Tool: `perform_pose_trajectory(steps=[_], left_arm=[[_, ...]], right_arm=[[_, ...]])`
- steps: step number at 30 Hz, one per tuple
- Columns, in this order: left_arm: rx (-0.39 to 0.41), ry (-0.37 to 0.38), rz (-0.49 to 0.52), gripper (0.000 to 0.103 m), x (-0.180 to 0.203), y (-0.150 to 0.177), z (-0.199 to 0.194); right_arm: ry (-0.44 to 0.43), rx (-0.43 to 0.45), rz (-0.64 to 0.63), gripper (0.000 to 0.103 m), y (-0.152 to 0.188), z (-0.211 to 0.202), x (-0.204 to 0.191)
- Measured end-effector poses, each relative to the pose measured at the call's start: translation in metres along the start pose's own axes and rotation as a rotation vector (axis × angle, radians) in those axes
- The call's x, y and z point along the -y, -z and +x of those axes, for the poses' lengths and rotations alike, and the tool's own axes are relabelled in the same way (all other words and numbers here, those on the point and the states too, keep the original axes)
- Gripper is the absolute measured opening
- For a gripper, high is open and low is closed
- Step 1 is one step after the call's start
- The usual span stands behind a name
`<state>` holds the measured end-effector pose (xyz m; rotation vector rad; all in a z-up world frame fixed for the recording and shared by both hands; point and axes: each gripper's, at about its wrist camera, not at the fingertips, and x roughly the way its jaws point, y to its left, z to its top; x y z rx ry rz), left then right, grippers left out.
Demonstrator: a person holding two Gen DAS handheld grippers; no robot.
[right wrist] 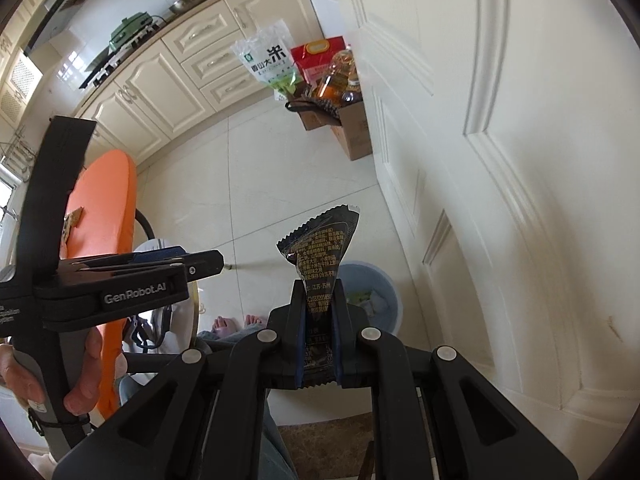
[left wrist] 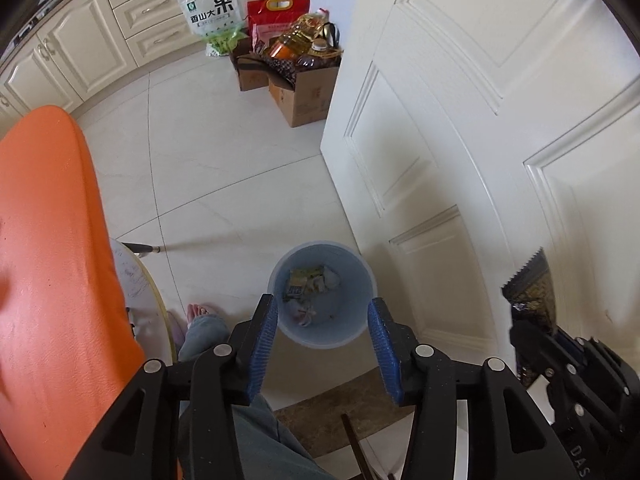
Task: Collect trash
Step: 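Carry both wrappers to the blue bin and open both tools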
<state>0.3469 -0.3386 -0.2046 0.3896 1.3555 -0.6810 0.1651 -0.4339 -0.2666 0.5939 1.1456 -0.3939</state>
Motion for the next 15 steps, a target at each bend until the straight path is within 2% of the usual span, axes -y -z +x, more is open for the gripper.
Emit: perform_pose_trajectory(steps=[6, 8, 10, 12, 15], left_arm=[[0.016, -0.037, 0.015, 0.048, -0.007, 0.007, -0.003], [0.018, -0.038, 0.006, 0.048, -0.009, 0.009, -0.003], [0.021, -0.042, 0.002, 0.048, -0.011, 0.016, -0.006], [0.021, -0.039, 0.0, 0.048, -0.012, 0.02, -0.006], [0.018, -0.034, 0.003, 0.048, -0.012, 0.029, -0.013]], right_arm=[[-0.01, -0.027, 0.012, 0.016, -0.005, 0.007, -0.011], [-0.016, -0.034, 0.022, 0.025, -0.005, 0.005, -0.011], [-0.024, -0.024, 0.034, 0.055, -0.006, 0.001, -0.013], [-0.012, 0.017, 0.027, 0.059, -0.005, -0.008, -0.017], [-0.003, 0.024, 0.016, 0.059, -0.005, -0.015, -0.022]])
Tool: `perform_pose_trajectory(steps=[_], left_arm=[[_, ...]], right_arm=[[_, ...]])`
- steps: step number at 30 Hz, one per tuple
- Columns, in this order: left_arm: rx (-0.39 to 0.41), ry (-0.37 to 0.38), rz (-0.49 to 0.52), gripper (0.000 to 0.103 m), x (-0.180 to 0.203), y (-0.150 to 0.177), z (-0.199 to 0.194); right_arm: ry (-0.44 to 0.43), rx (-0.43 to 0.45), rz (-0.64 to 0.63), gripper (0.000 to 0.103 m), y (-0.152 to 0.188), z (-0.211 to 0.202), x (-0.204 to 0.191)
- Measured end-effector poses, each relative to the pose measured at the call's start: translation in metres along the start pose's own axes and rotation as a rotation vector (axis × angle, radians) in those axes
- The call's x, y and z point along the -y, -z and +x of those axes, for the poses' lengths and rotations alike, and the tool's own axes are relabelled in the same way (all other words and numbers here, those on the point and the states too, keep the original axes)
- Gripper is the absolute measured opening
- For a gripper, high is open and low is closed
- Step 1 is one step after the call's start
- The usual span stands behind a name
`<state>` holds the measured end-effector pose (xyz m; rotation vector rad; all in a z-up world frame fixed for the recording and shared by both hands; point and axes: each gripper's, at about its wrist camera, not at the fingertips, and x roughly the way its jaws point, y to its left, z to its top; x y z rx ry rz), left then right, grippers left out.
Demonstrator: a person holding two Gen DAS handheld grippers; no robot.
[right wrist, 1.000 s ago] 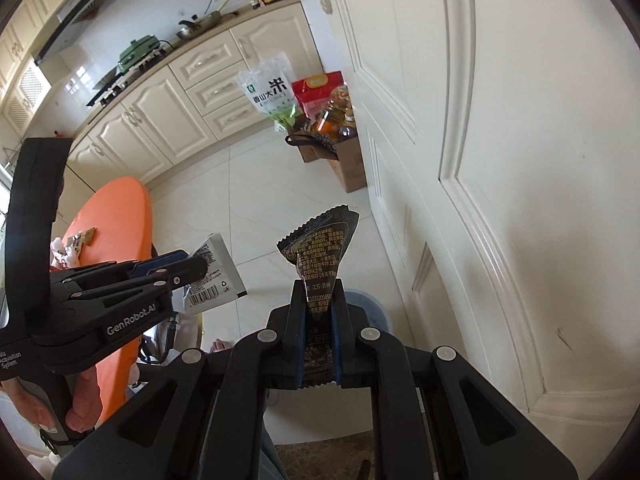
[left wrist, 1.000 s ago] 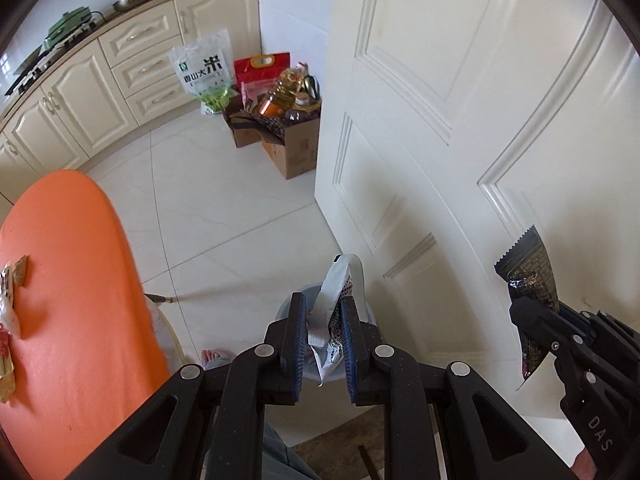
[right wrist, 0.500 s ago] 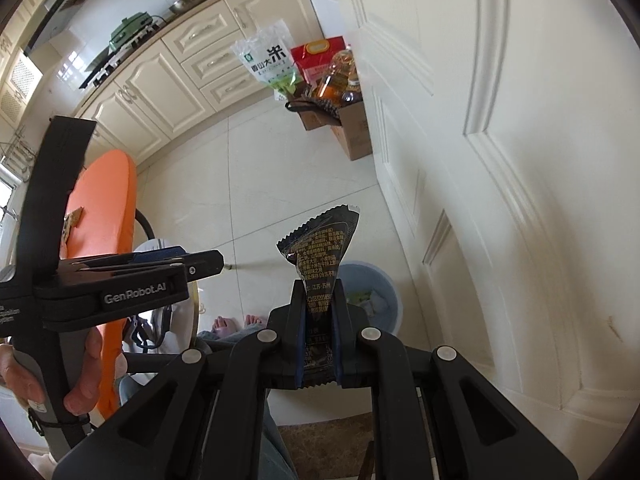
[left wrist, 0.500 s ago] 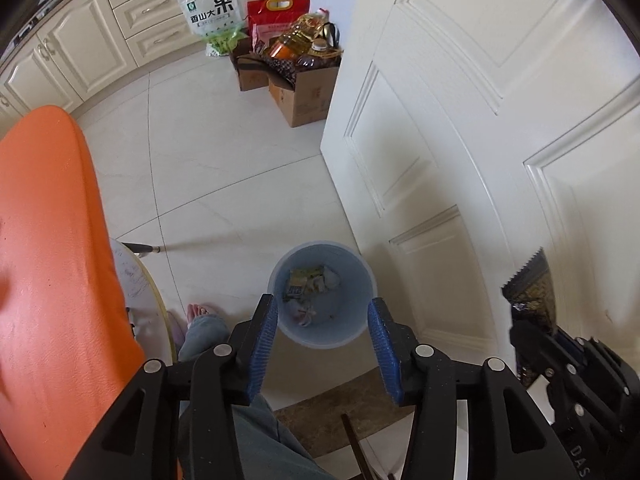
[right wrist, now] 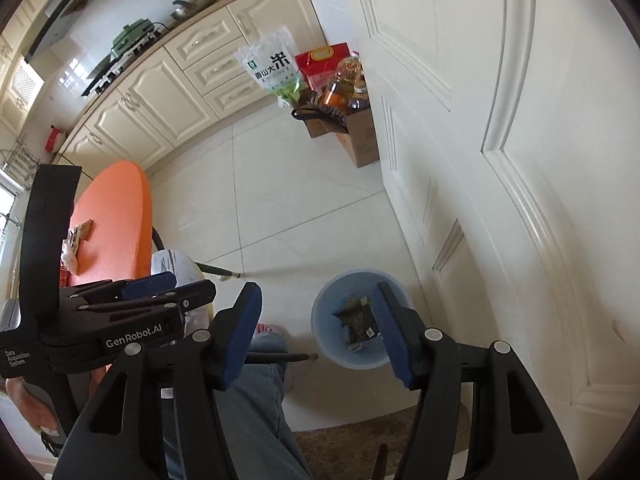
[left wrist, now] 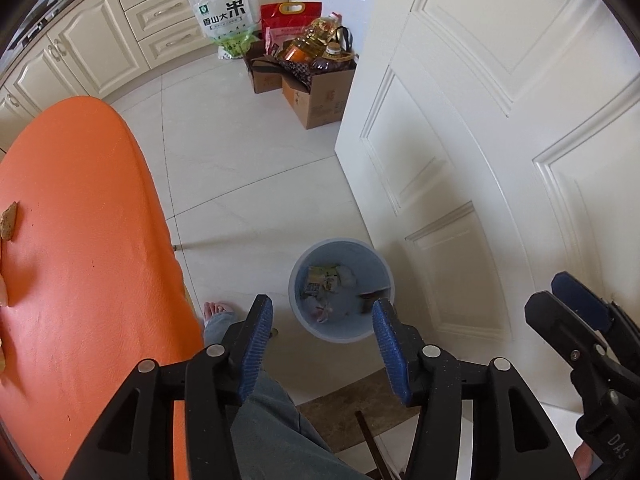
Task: Collect trash
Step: 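Carry both wrappers to the blue bin and open both tools, then move both open tools back over the trash pile on the table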
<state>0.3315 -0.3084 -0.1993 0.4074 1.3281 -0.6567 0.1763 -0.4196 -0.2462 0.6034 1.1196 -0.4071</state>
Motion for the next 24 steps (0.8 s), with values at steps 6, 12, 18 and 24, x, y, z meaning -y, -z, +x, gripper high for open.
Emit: perform_pose_trajectory(steps=[6, 12, 18, 24], left_arm=[[0.018, 0.001, -0.011, 0.048, -0.005, 0.008, -0.013], [0.055, 0.003, -0.02, 0.048, -0.011, 0.022, -0.034], [0.095, 0.0, -0.023, 0.048, -0.016, 0.046, -0.061], [0.14, -0.001, -0.047, 0.049, -0.026, 0.073, -0.093]], right_arm=[[0.019, -0.019, -0.015, 0.06, 0.001, 0.0, -0.007], [0.035, -0.036, -0.017, 0.06, 0.005, -0.002, -0.011], [0.04, -0.015, -0.044, 0.06, 0.009, -0.018, -0.023], [0.064, 0.027, -0.076, 0.073, 0.017, -0.042, -0.043]])
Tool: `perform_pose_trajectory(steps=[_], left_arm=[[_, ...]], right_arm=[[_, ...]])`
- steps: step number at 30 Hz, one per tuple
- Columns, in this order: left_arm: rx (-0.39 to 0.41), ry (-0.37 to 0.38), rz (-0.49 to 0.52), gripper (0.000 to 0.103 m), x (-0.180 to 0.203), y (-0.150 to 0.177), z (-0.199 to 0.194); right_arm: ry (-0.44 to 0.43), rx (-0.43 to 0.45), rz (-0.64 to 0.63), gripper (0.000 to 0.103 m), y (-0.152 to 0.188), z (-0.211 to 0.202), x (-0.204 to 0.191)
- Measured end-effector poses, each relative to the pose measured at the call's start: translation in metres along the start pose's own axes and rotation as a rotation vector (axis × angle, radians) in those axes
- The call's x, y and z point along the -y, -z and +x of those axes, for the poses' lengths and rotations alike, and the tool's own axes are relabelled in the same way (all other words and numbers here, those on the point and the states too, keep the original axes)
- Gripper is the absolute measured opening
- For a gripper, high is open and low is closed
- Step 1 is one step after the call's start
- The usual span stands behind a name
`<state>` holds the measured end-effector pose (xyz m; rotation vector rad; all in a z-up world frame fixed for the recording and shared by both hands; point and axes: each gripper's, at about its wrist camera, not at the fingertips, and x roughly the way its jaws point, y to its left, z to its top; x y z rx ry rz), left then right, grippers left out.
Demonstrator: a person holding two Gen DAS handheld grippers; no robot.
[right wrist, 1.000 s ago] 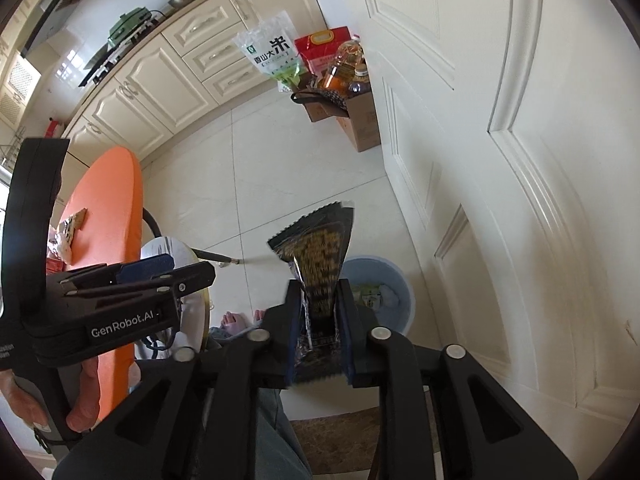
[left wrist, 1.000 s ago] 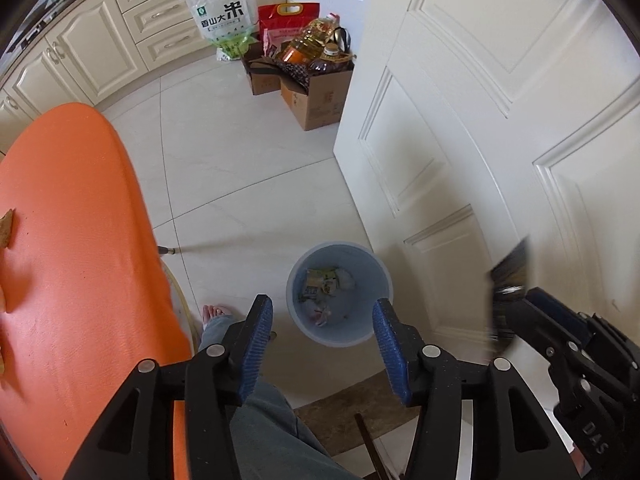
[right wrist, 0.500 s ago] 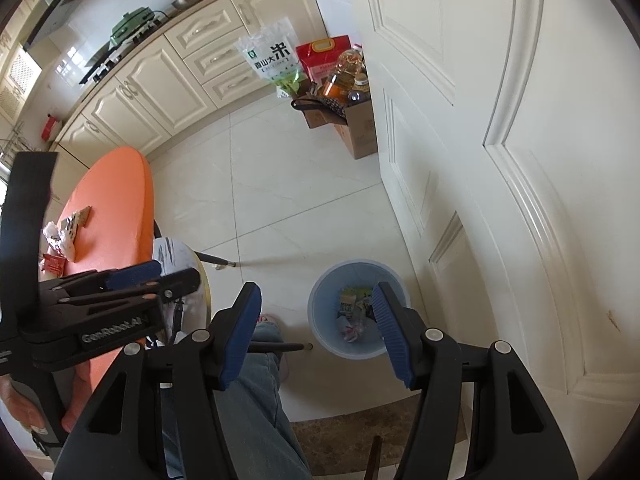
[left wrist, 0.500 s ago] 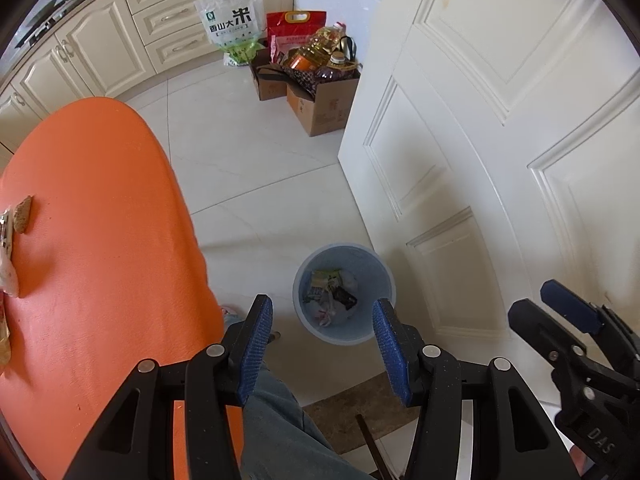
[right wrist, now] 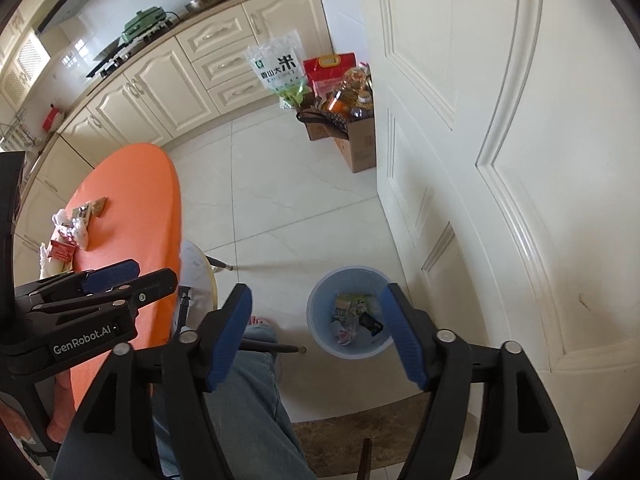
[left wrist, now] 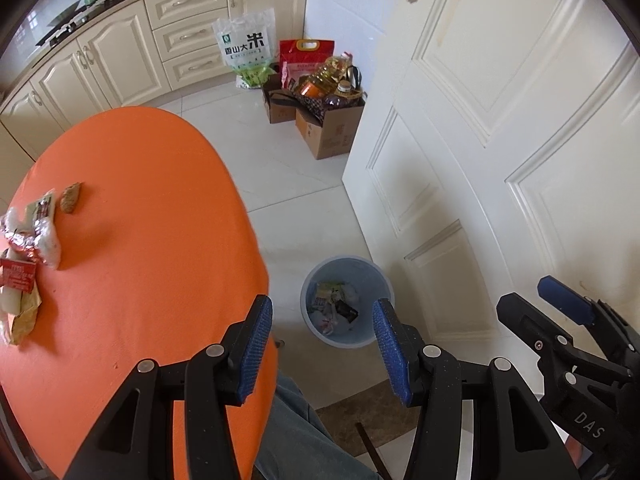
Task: Collect trash
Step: 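Move both open tools back over the trash pile on the table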
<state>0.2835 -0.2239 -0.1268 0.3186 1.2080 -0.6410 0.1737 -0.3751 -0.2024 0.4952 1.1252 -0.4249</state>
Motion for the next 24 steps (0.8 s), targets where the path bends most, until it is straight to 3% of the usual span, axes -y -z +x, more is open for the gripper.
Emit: perform_pose_trajectory(steps=[9, 11, 14, 24], left_arm=[[0.076, -0.019, -0.063, 0.052, -0.037, 0.047, -0.059], [0.094, -0.038, -0.089, 0.057, -0.049, 0.059, -0.074], [0.145, -0.069, -0.134, 0.064, -0.067, 0.078, -0.098], [0.224, -0.163, -0.348, 0.074, -0.144, 0.15, -0.166]], right_arm=[[-0.025, 0.051, -0.087, 0.082, 0.006, -0.029, -0.048], [-0.023, 0.048, -0.135, 0.084, 0.009, -0.033, -0.066], [-0.047, 0.053, -0.178, 0.084, 0.013, -0.038, -0.088], [-0.143, 0.087, -0.411, 0.089, 0.025, -0.053, -0.191]])
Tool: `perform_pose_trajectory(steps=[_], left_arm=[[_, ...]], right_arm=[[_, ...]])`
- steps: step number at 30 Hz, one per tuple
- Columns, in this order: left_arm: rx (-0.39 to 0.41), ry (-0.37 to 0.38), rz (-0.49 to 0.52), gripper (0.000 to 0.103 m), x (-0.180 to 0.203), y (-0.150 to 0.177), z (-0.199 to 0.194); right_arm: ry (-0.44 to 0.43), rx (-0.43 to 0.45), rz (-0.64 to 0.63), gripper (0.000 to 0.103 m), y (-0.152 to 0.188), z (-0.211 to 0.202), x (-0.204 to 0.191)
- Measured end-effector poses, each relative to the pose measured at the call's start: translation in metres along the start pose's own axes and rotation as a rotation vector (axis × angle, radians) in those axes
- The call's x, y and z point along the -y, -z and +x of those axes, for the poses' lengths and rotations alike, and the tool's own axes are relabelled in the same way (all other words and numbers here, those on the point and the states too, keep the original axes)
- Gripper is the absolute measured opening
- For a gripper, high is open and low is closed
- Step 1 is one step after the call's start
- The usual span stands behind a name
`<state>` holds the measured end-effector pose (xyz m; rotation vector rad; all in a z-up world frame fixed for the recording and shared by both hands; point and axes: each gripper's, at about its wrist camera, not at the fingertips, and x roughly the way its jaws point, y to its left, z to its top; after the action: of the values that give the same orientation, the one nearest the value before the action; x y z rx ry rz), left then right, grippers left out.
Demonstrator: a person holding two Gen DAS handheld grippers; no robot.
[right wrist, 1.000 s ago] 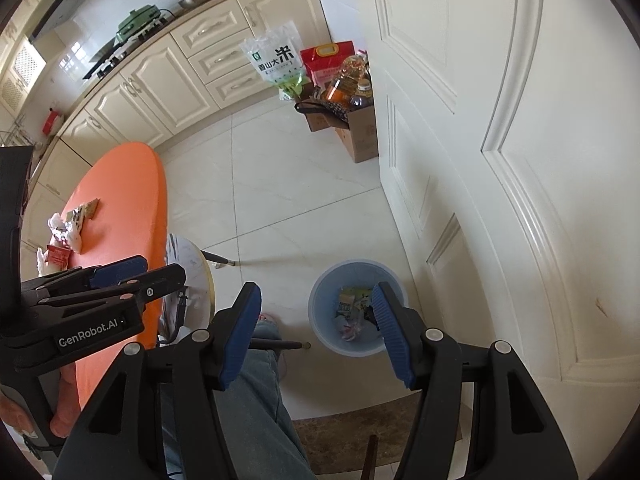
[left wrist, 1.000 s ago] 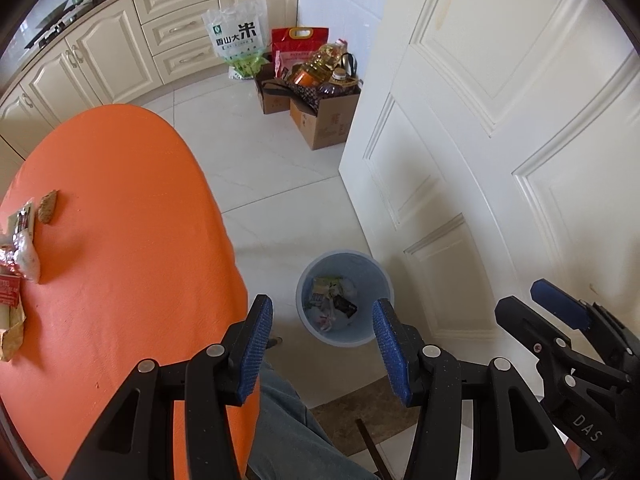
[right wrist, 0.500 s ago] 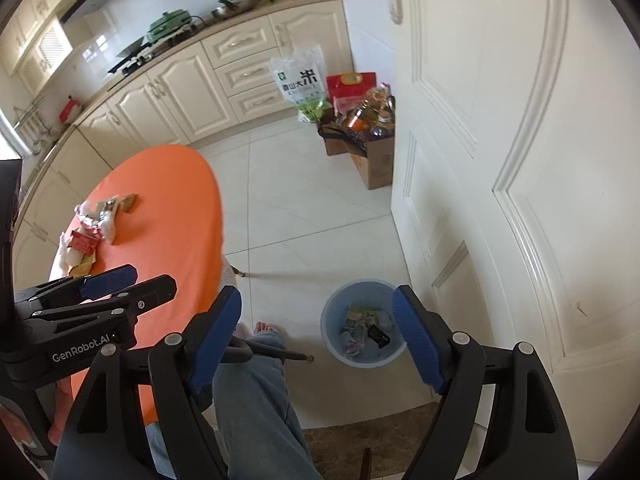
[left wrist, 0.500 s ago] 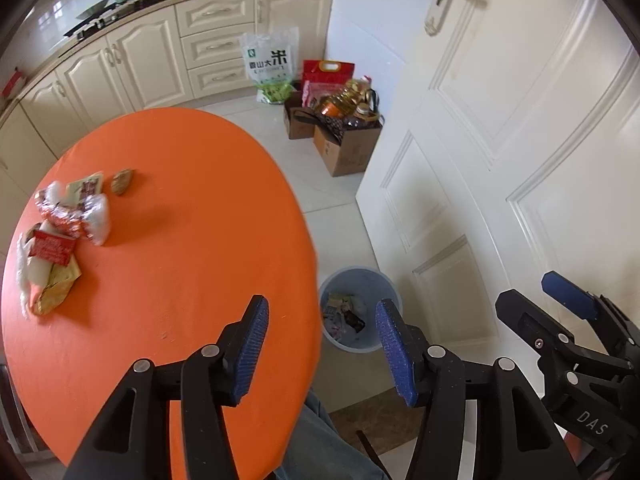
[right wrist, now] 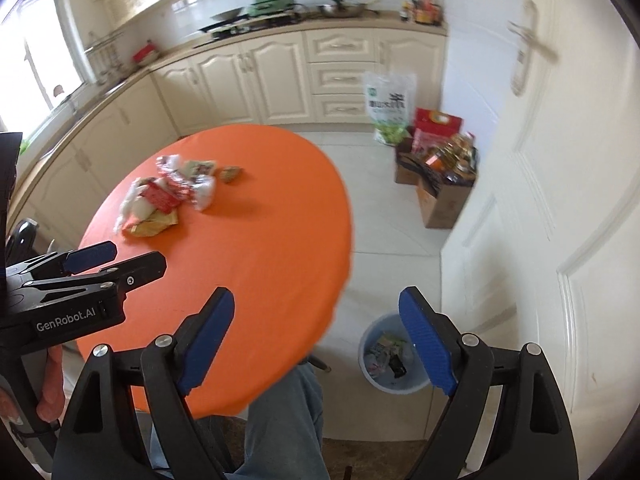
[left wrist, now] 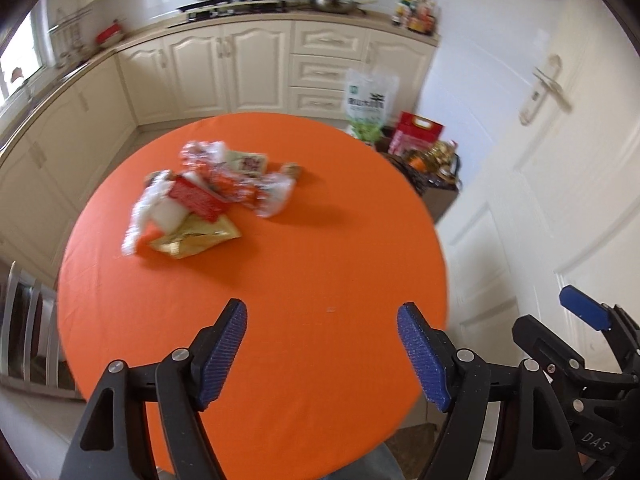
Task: Collect trash
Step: 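Move both open tools back over the trash pile on the table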
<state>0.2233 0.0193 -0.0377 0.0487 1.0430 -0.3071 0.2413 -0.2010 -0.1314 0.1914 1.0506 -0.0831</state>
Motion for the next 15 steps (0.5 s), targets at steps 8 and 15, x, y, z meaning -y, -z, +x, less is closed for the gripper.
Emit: perform_pose_trajectory(steps=[8, 15], left_arm=[[0.028, -0.096, -0.16, 0.075, -0.078, 0.014, -0.04], [0.027, -0.165, -0.278, 0.078, -0.126, 0.006, -0.043]], right_arm=[[-0.077, -0.022, -0.114, 0.091, -0.026, 0.026, -0.07], [-0.112, -0.05, -0.206, 0.091, -0.057, 0.071, -0.122]])
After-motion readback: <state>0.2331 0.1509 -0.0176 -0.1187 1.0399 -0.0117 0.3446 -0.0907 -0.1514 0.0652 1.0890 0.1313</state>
